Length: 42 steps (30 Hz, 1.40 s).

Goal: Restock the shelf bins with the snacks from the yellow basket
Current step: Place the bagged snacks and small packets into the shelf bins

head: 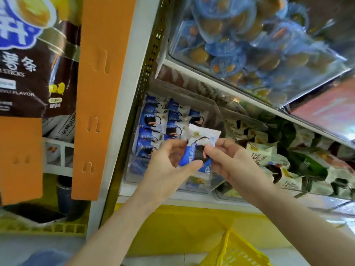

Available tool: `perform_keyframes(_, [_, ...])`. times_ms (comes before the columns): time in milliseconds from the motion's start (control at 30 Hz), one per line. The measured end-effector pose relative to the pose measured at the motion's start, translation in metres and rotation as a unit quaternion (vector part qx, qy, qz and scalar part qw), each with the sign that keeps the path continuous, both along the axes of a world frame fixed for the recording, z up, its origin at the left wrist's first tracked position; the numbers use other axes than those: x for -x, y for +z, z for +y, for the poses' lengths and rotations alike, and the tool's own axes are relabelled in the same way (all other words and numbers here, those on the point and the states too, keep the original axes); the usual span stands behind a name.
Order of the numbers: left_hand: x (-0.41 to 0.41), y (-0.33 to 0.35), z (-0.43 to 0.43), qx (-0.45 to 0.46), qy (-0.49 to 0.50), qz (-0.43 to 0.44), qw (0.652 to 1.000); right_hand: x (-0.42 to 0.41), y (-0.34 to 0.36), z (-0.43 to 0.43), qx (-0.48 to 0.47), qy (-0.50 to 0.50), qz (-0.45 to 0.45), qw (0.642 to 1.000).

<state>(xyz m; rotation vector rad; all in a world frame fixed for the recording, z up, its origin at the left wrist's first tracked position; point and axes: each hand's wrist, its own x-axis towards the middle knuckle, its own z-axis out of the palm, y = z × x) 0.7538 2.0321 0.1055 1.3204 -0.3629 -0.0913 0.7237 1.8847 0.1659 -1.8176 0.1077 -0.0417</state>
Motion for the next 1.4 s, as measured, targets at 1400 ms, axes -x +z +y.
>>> perform_keyframes(1400, [-0.014, -0.028, 0.018, -0.413, 0.142, -0.371, 0.819, -0.191, -0.028, -0.054, 0.722, -0.106, -0.050, 0.681])
